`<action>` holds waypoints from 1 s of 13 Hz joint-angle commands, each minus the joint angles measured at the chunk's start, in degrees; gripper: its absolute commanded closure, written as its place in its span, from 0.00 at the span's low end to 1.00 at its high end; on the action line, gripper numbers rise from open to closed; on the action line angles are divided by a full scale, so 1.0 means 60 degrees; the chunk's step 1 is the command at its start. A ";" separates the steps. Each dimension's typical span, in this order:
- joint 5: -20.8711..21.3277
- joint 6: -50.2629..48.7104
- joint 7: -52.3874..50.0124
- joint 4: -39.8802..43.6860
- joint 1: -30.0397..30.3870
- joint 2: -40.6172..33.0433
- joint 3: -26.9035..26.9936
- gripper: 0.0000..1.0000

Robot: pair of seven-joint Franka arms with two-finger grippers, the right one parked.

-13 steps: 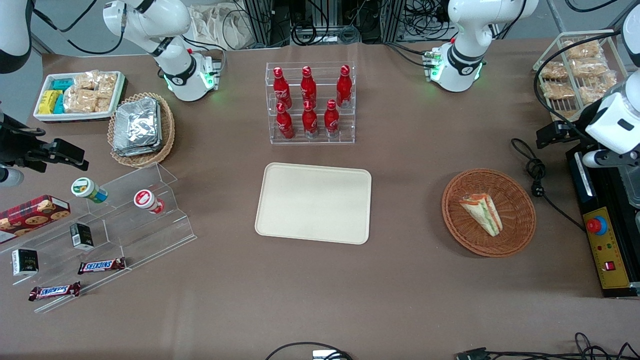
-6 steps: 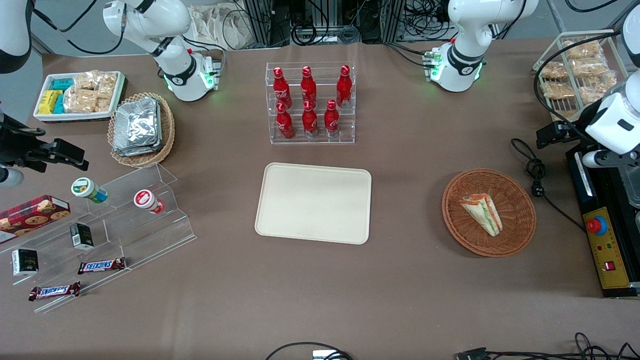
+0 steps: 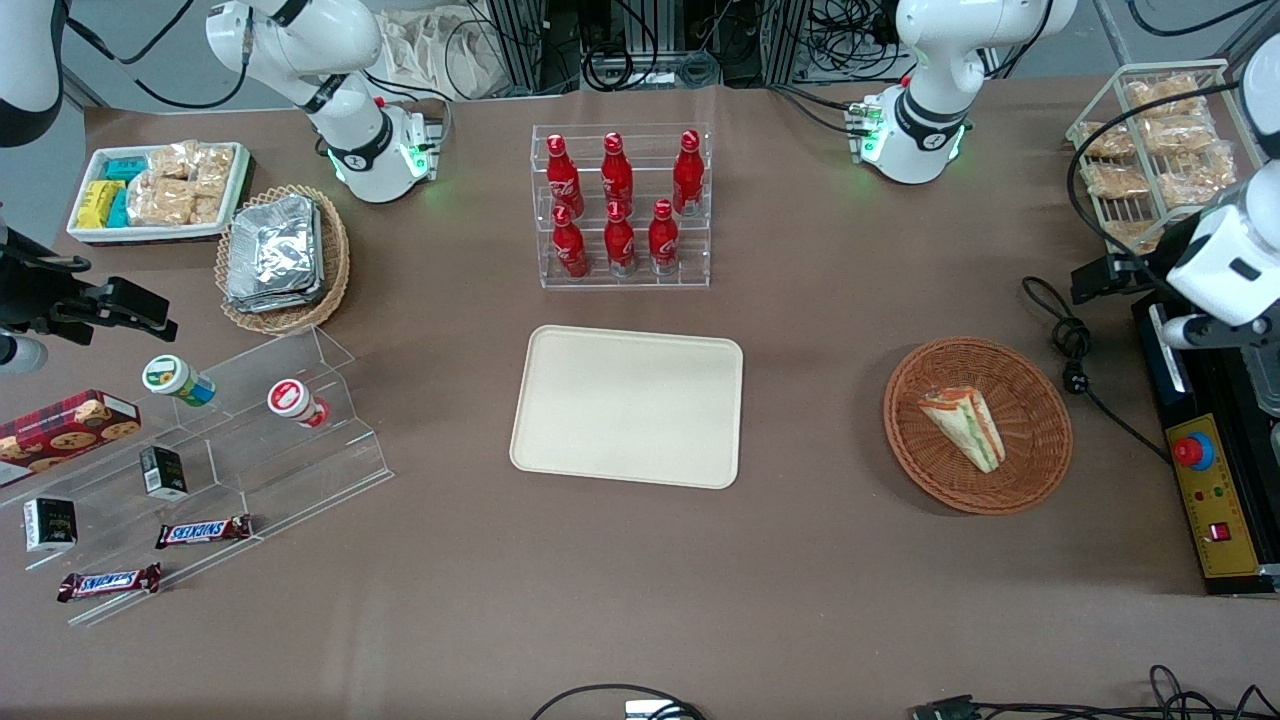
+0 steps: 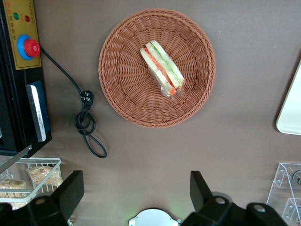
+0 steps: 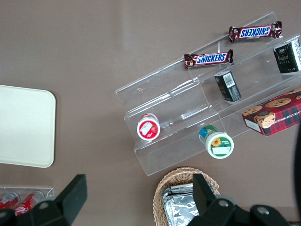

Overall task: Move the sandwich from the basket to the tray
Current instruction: 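Move the open left gripper down over the wrapped sandwich in the basket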

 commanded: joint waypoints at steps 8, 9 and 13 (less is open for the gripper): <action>-0.0069 0.1238 -0.1010 0.0643 0.0207 0.2854 0.0030 0.01; -0.0215 0.1473 -0.1360 0.0643 0.0266 0.3147 0.0016 0.01; -0.0743 0.2352 -0.3379 0.0657 0.0208 0.4100 -0.0013 0.01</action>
